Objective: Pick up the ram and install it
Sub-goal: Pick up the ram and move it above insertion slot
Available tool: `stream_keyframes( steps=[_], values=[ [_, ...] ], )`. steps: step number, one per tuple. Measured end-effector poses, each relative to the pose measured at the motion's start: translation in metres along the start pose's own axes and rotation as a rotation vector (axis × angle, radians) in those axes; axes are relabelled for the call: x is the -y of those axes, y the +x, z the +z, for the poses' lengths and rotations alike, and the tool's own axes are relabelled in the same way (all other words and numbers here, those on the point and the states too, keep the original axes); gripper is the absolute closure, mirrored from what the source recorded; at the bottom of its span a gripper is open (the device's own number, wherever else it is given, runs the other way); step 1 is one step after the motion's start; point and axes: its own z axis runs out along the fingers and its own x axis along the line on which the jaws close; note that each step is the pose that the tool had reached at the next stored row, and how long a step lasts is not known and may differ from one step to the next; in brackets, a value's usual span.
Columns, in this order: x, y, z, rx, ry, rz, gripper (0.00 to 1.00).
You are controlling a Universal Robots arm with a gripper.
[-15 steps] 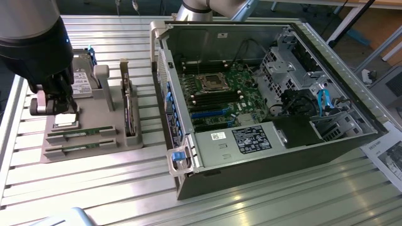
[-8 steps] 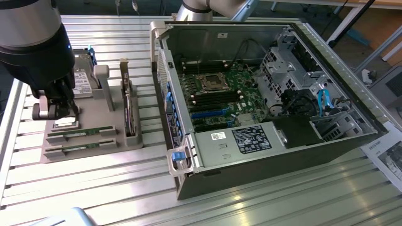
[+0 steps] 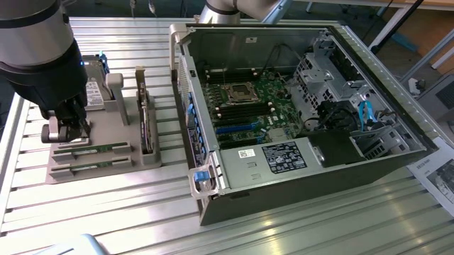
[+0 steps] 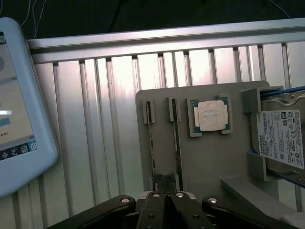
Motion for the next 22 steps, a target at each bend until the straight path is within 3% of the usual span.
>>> stream_keyframes(
  steps=[10,22],
  values=[
    [0.0008,0.004,0.0127,-0.0001,-0.0001,0.0,0.9],
    [0.001,0.005,0.0131,0.0002,0.0,0.0,0.9]
  ],
)
